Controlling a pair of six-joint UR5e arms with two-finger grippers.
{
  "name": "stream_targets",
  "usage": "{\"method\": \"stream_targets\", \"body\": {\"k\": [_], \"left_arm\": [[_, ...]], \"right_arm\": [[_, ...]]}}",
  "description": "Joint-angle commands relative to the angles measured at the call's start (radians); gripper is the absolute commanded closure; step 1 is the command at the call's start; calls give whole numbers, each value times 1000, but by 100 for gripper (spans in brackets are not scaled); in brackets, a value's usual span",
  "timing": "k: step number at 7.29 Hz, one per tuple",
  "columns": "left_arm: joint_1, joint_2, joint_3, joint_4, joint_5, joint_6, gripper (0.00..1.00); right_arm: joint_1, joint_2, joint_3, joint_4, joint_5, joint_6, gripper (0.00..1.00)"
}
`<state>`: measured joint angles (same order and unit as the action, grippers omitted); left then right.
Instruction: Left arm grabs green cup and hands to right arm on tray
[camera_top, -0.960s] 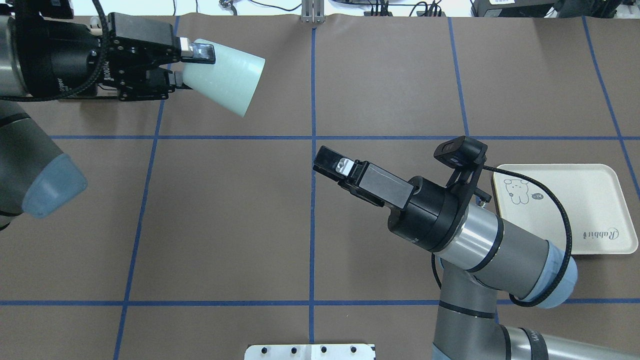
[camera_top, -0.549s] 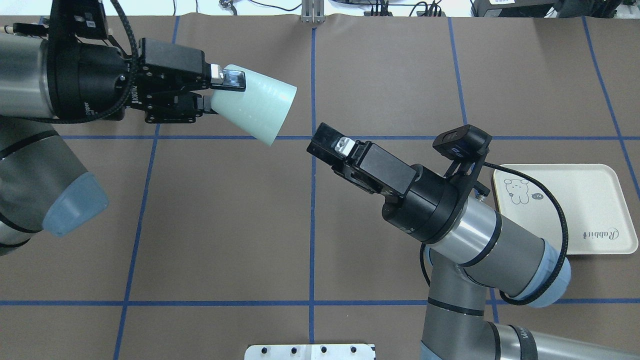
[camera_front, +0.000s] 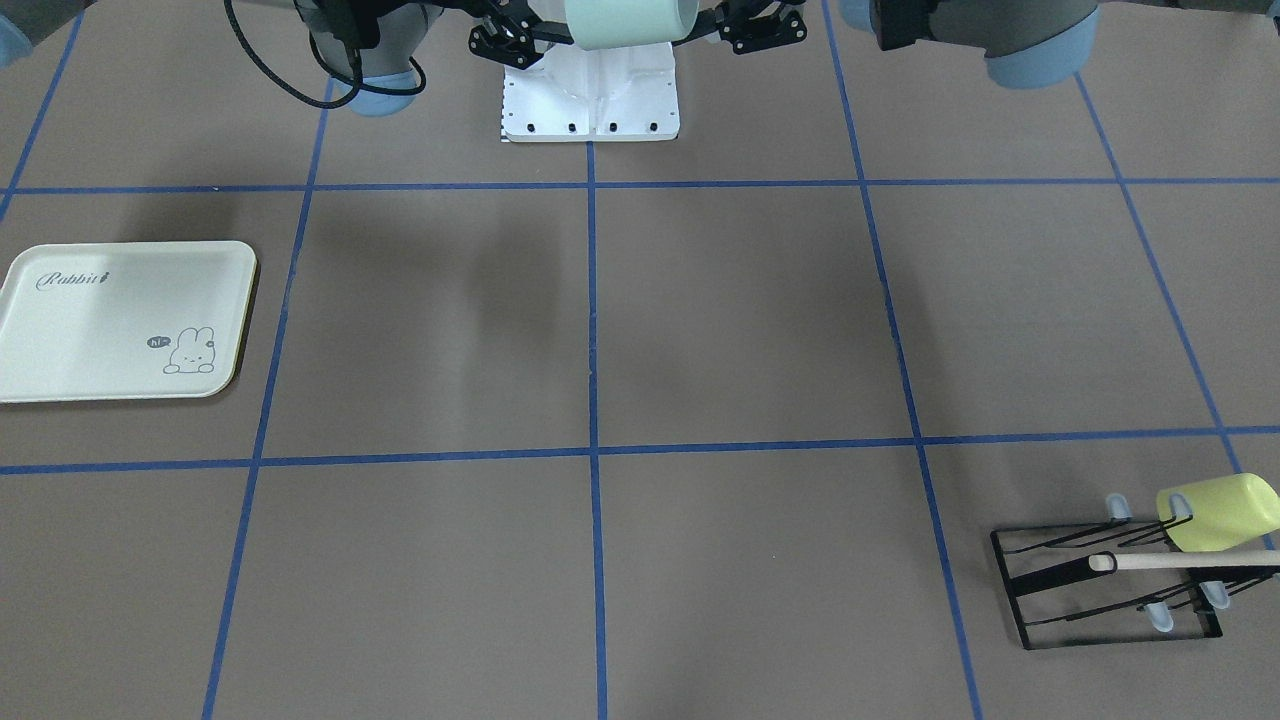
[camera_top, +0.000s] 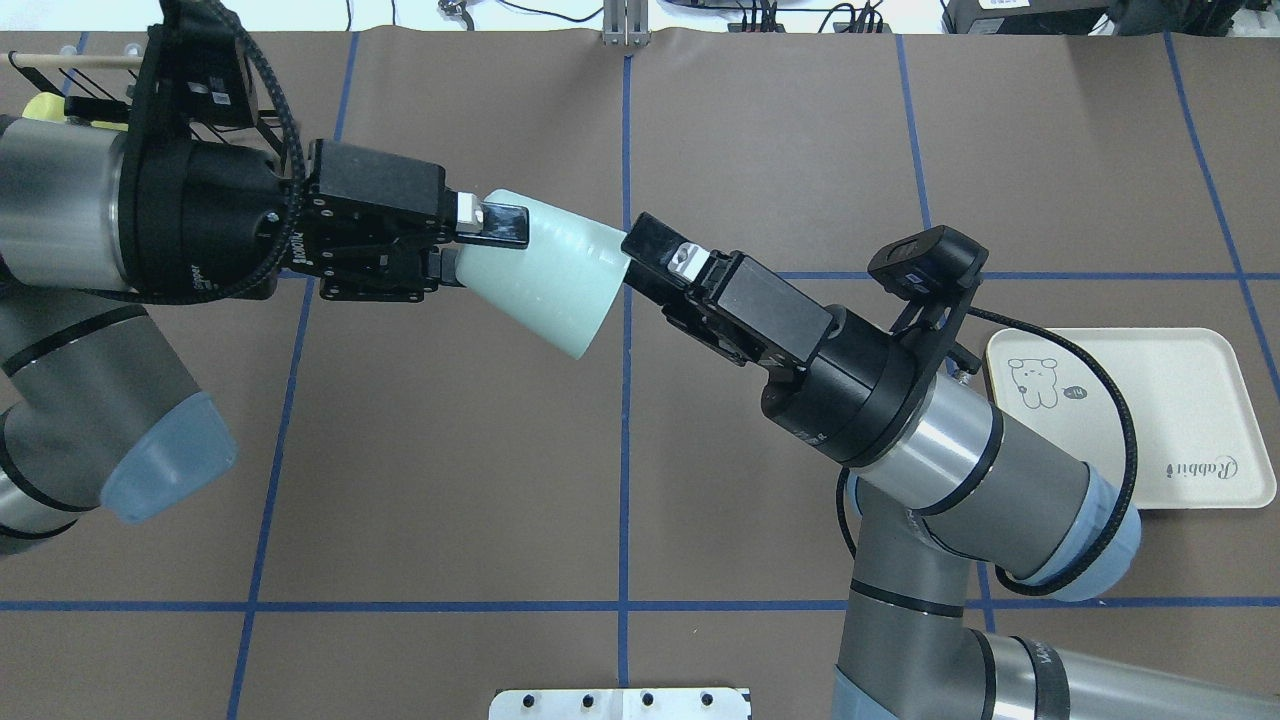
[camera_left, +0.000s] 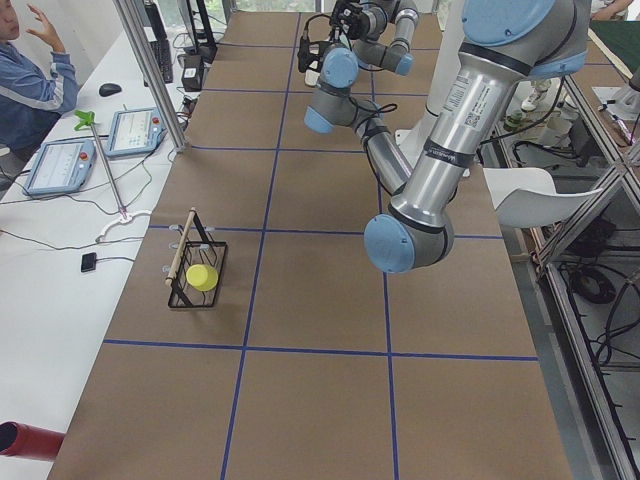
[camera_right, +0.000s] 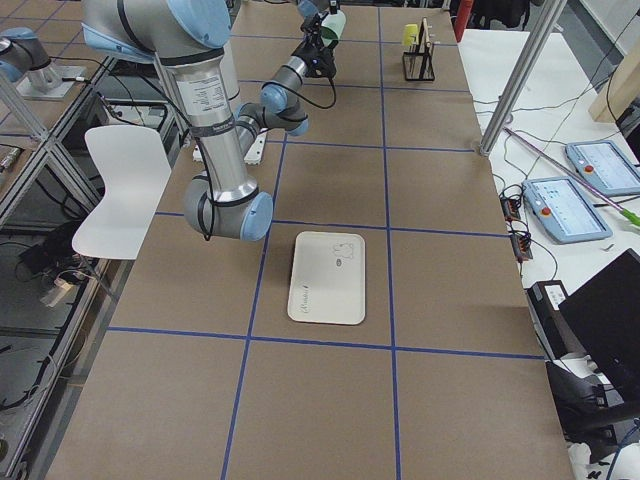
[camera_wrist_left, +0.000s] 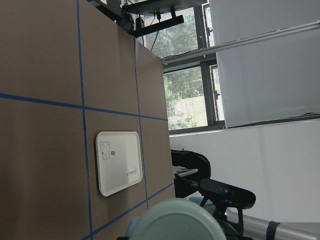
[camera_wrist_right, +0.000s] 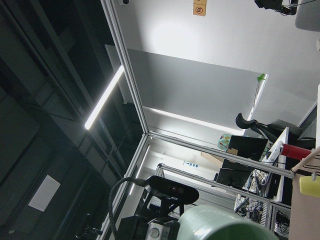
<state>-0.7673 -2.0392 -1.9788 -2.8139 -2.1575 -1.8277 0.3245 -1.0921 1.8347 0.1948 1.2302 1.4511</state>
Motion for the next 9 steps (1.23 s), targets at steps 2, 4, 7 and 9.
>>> {"method": "stream_targets", "body": {"k": [2,4,7,9], "left_arm": [[9,-26,6,2,4,-30,91],[9,-26,9,4,4,-30,91],[9,-24,6,5,-4,-28,91],[9,-24,6,7,-5,-28,91]], "right_arm": [[1,1,1,-5,0,3,2],[-1,3,6,-5,2,3,4],[1,1,8,-5,2,5,22],[1,3,8,-6,5,5,80]]}}
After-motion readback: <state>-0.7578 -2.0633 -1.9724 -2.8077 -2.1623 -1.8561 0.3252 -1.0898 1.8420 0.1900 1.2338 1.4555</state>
